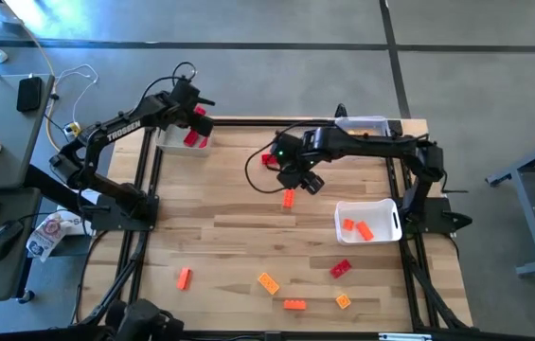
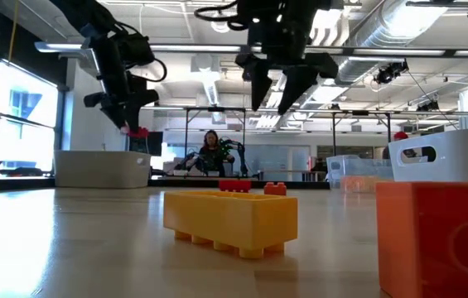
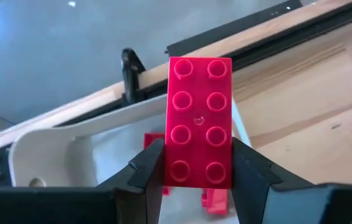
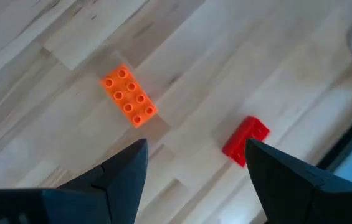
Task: Sort & place blocks by color
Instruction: Put the red game piece into the gray bin
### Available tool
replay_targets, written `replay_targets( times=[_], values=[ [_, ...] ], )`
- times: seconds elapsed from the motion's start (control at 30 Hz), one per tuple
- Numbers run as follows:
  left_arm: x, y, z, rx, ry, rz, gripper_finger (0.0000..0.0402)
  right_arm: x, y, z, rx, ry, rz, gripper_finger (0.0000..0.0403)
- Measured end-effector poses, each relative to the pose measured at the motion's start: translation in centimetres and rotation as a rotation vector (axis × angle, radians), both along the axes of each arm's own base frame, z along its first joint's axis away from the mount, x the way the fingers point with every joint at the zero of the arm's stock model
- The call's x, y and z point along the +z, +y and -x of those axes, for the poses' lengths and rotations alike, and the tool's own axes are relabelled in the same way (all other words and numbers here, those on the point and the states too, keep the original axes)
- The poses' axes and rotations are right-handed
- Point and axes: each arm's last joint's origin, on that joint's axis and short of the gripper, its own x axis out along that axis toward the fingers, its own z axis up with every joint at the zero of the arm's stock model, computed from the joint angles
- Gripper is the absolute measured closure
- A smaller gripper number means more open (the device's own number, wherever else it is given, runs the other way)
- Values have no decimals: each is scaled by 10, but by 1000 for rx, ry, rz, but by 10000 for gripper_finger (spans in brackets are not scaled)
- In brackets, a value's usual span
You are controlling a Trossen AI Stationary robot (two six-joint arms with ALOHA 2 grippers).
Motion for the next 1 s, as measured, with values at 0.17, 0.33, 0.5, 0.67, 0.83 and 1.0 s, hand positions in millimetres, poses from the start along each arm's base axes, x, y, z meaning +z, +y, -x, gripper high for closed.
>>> replay_targets(
  times=[0.17, 0.33, 0.5, 0.67, 0.83, 1.0],
  values=[
    [-1, -1, 4, 23, 5, 31, 283, -17, 10, -11, 38, 37, 12, 148],
    [-3, -1, 8, 41, 13, 58, 282, -36, 21, -21, 102, 96, 67, 148],
    [-12, 2, 6, 41, 30, 93, 282, -52, 32, -25, 140, 173, 137, 148],
    [-28, 9, 1, 1, 57, 153, 282, -66, 40, -28, 165, 248, 203, 148],
    [-35, 12, 0, -2, 80, 171, 282, -82, 46, -31, 231, 327, 281, 148],
    [-34, 13, 0, -11, 82, 163, 282, -97, 47, -35, 268, 366, 306, 148]
  ],
)
